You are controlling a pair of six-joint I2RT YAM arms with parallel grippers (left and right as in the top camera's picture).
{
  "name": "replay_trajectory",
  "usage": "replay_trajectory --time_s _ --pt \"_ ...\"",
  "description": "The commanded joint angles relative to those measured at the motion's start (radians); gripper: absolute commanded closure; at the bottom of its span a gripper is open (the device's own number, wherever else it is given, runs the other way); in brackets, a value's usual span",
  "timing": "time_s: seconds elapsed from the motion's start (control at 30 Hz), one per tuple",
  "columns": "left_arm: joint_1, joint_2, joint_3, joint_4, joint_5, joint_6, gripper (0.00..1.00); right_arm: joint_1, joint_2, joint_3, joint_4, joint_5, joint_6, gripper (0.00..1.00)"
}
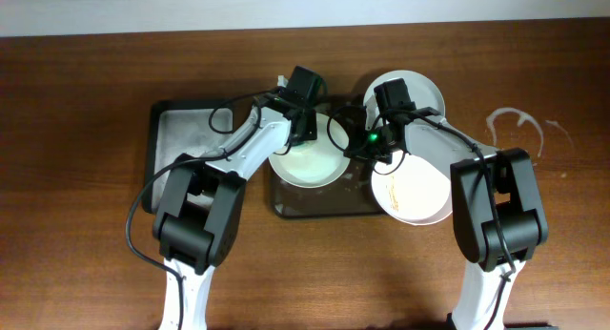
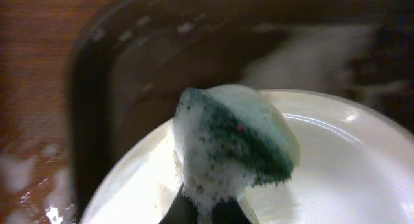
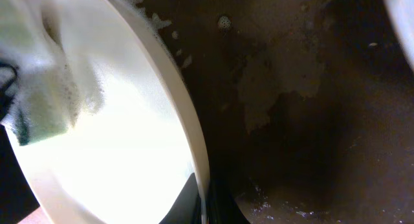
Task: Clean dirty plates on tray and stack at the side
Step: 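Scrub the front-left white plate with the sponge in the left gripper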
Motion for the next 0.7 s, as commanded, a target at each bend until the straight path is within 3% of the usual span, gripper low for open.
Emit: replay_trajectory --time_s 0.0,0.27,0.33,0.47,0.67 --pt "0.006 0.056 -0.008 -0.079 -0.103 -0.046 1.0 0.011 0.02 0.0 -0.003 -0.013 -0.011 0.95" --pt "0.007 0.057 -0.008 -0.269 0.432 0.151 1.0 0.011 0.021 0.0 0.003 -0.014 -0.011 0.96" --pt "0.008 0.057 -0.008 -0.262 0.588 0.256 1.0 0.011 0.02 0.0 0.003 -0.014 -0.011 0.96" --pt "0.01 0.058 -0.008 -0.153 0.57 0.265 1.0 0.011 0.02 0.0 0.003 -0.014 -0.011 0.95" --pt "0.032 0.058 -0.008 -0.014 0.371 0.155 1.0 0.011 0.02 0.0 0.002 -0.014 -0.011 0.96"
